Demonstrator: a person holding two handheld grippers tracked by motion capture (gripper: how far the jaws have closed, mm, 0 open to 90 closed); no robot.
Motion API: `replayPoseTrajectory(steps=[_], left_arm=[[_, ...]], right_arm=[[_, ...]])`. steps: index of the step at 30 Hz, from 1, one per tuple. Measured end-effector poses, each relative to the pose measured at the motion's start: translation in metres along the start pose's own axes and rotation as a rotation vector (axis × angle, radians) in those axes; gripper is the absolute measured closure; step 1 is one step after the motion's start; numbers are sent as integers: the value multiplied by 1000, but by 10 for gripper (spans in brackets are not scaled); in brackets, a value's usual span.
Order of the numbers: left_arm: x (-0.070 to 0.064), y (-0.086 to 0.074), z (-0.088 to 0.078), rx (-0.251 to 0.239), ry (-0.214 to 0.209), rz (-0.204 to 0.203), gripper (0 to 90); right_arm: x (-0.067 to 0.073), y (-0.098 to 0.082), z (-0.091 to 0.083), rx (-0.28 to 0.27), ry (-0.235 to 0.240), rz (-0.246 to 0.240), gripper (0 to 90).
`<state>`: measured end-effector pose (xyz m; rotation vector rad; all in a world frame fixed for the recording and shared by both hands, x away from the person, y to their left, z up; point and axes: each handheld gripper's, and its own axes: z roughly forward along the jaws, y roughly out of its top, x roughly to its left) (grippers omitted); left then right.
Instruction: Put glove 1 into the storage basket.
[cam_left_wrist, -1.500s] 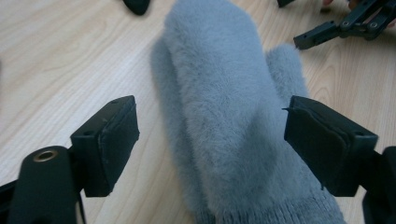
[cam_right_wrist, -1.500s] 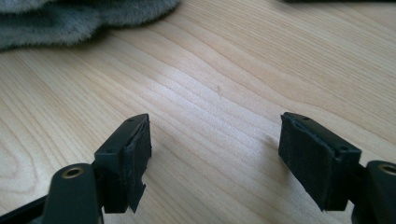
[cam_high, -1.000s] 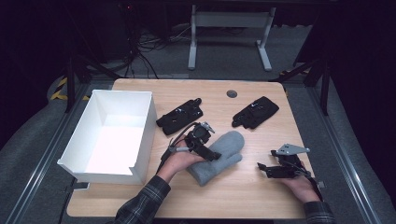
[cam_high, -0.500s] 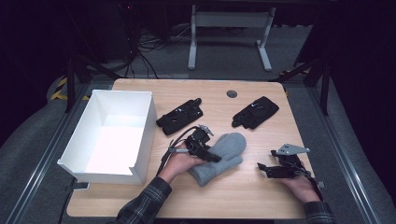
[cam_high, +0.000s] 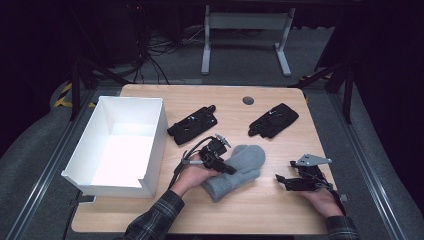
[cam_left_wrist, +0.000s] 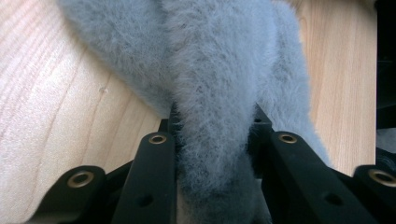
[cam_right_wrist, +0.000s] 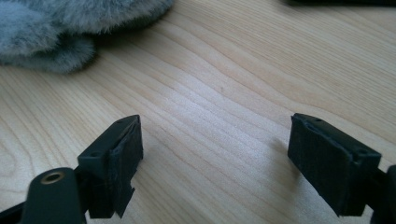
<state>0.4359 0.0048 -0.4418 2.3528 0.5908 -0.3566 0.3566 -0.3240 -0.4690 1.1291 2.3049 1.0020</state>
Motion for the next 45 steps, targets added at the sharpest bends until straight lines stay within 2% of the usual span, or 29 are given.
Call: replayPoseTrajectory(steps=[4,8,11,23,29,30,38,45], left_arm=[[-6,1,-5,-6,13,11,739],[-13,2,-12,-32,41,26,739],[-16,3,-20,-59,37,30,739],[-32,10,-53,-117,99,60,738],[-41,18,-81,-147,152,60,738],[-41,18,-81,-147,152,60,738],[-51,25,-113,-174,192,55,737],[-58,28,-146,-208,207,57,737]], right_arm=[[0,0,0,0,1,1,185],[0,0,0,0,1,1,184],[0,0,0,0,1,1,185],[0,0,0,1,1,-1,179],[0,0,0,2,2,-2,178],[0,0,0,2,2,-2,178],[0,0,0,3,3,-3,172],[0,0,0,3,2,-2,170]])
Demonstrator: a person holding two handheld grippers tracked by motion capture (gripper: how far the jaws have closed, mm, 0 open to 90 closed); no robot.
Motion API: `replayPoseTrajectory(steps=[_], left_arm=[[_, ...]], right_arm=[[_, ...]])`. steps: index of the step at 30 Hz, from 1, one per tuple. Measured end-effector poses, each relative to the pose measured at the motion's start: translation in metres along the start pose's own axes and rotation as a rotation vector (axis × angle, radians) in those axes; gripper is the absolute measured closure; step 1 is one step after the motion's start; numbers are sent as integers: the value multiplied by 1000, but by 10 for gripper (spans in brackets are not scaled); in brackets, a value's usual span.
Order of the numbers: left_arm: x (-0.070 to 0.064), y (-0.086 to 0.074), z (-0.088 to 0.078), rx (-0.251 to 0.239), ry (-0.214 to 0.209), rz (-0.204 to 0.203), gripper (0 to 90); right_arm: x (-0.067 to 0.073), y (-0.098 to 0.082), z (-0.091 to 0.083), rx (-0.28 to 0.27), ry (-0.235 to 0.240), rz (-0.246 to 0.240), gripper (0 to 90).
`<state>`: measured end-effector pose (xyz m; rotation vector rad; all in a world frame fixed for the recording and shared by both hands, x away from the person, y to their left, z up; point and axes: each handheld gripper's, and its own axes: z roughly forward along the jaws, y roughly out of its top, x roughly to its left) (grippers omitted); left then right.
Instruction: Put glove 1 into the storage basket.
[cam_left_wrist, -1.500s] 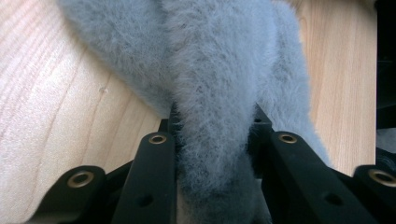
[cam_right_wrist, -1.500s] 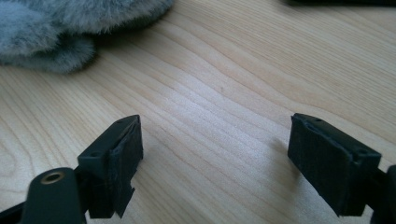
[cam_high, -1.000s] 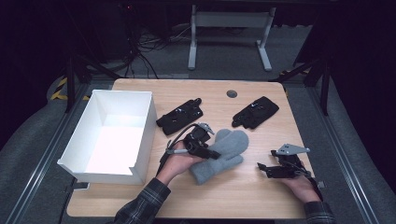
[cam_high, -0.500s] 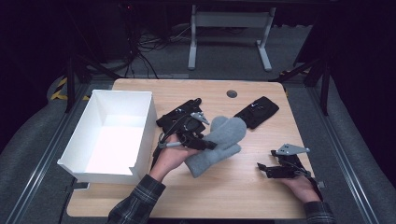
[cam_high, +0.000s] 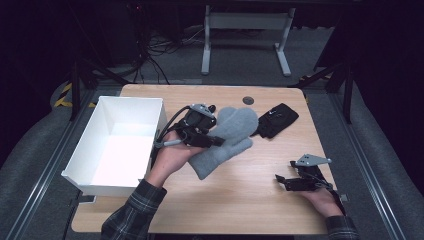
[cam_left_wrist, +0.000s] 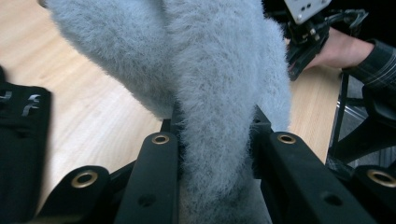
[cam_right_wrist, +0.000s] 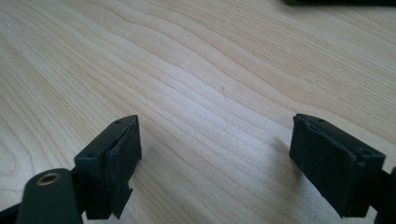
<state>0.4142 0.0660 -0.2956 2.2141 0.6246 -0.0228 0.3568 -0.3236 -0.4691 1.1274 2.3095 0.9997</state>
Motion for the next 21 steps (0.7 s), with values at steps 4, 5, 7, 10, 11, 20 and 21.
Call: replayPoseTrajectory(steps=[4,5,7,10,11,20,21], left_arm=[[2,2,-16,-17,8,-6,737],[3,2,-21,-15,14,-4,737],[6,1,-31,-21,28,-9,737],[9,-1,-46,-31,53,-17,737],[10,-2,-50,-33,59,-18,737],[24,-19,-93,-63,129,-54,737],[27,-22,-99,-66,140,-63,737]], right_arm=[[0,0,0,0,0,0,169],[0,0,0,0,0,0,169],[0,0,0,0,-1,0,169],[0,0,0,0,-1,-1,169],[0,0,0,0,-1,0,168],[0,0,0,1,-1,1,168],[0,0,0,1,-1,1,168]])
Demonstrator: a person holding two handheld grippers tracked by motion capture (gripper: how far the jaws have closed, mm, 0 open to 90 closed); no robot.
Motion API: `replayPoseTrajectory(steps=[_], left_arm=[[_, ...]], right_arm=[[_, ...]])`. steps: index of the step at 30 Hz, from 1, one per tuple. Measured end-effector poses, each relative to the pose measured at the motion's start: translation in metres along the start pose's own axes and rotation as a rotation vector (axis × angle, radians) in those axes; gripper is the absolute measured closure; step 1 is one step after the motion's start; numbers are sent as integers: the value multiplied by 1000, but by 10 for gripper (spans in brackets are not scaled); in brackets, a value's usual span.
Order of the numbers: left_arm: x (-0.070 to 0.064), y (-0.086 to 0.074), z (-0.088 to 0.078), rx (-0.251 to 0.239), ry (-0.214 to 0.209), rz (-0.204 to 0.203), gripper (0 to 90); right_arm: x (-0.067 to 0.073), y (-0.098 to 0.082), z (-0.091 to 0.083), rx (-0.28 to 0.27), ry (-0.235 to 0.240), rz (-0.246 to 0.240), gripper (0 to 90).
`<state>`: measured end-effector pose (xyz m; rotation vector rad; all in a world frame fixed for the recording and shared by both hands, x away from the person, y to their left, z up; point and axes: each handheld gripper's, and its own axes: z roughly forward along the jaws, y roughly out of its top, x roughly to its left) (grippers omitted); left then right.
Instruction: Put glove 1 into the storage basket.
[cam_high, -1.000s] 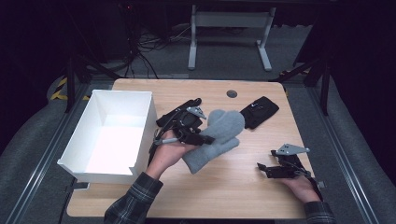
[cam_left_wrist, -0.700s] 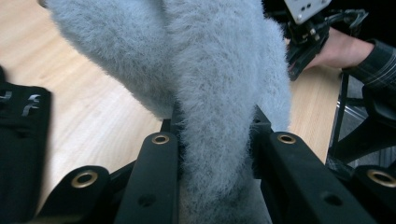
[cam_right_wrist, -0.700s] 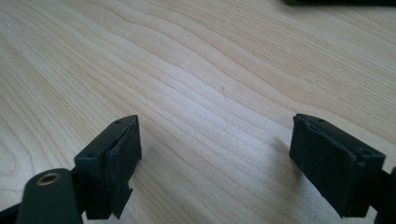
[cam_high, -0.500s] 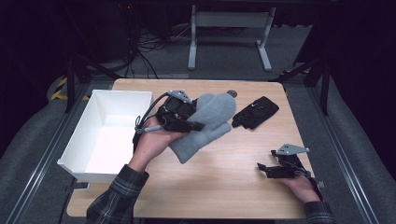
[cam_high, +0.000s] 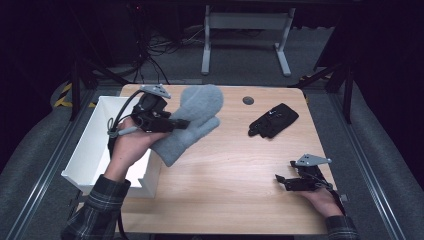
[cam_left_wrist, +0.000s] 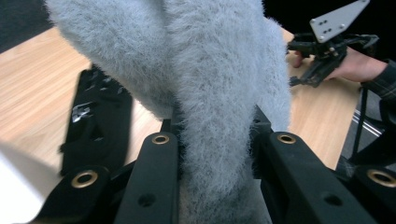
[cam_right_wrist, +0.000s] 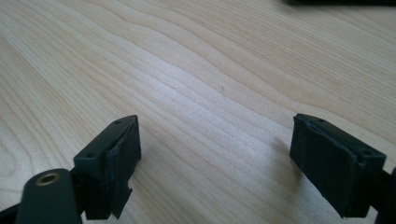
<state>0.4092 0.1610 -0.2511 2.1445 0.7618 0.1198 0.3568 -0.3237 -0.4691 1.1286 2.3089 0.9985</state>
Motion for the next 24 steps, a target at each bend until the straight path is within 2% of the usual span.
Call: replayPoseTrajectory(steps=[7,13,19,24], left_arm=[[20,-22,-27,-15,66,-54,737],[39,-46,-44,-33,121,-123,738],[59,-72,-51,-35,172,-196,738],[73,-93,-50,-26,181,-258,738]], right_arm=[[0,0,0,0,0,0,168],[0,0,0,0,-3,1,168],[0,0,0,0,-3,1,168],[0,0,0,0,-4,2,169]])
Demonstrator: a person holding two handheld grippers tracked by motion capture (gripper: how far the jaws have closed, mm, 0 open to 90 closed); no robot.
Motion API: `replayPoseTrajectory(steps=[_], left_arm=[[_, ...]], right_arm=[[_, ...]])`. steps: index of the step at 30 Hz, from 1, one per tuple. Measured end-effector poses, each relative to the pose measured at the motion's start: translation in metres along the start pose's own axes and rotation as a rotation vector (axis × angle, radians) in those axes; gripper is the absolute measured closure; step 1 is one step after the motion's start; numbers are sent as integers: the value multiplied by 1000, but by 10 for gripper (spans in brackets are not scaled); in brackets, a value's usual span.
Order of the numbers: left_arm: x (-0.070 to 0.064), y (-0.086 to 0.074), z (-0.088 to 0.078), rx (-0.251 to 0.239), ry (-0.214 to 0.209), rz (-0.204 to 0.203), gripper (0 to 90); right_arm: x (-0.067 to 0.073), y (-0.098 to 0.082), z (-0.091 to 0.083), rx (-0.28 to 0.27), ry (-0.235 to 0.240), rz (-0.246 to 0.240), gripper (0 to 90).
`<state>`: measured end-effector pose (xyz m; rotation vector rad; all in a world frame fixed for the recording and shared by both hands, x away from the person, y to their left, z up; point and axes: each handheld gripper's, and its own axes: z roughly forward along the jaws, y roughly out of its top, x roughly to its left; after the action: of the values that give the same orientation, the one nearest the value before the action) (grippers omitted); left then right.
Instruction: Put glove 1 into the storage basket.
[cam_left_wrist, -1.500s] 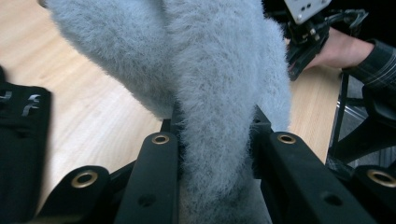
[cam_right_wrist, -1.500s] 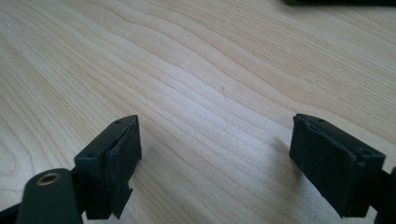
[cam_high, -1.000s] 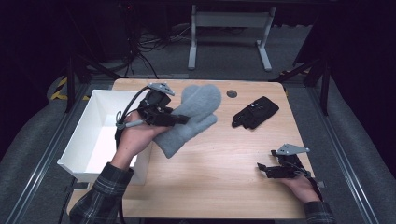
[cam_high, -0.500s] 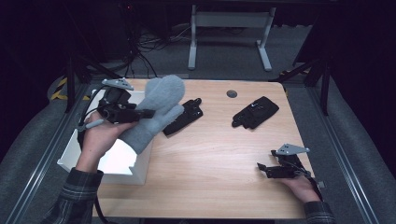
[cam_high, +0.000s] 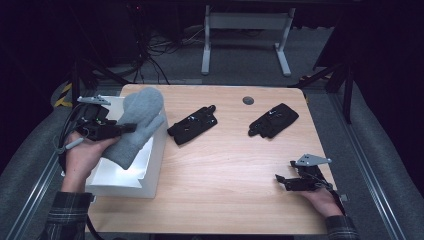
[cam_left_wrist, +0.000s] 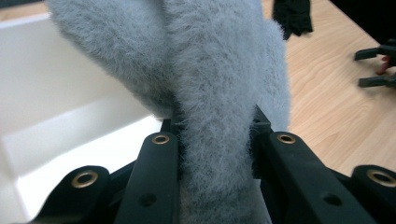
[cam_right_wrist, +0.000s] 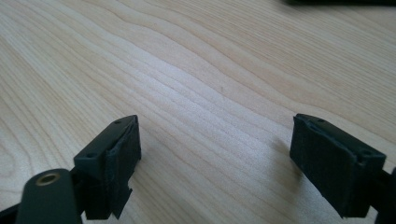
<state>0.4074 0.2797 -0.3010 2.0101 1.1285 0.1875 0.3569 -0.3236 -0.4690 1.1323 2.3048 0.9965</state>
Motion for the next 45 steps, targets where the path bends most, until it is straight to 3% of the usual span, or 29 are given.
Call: replayPoseTrajectory(steps=[10,23,25,30,35,39,41,45], left_arm=[[28,-30,27,60,18,-94,738],[58,-63,77,199,-9,-203,724],[62,-66,83,243,17,-200,702],[65,-68,89,275,106,-189,585],[63,-66,83,245,150,-186,394],[57,-56,68,163,143,-169,332],[53,-50,61,147,153,-153,312],[40,-36,48,87,127,-116,295]], right_arm=[[0,0,0,0,-2,3,168],[0,0,0,0,-3,5,169],[0,0,0,0,-3,6,169],[0,0,0,0,-4,6,169],[0,0,0,0,-4,6,169],[0,0,0,0,-4,7,169],[0,0,0,0,-5,7,169],[0,0,0,0,-5,7,169]])
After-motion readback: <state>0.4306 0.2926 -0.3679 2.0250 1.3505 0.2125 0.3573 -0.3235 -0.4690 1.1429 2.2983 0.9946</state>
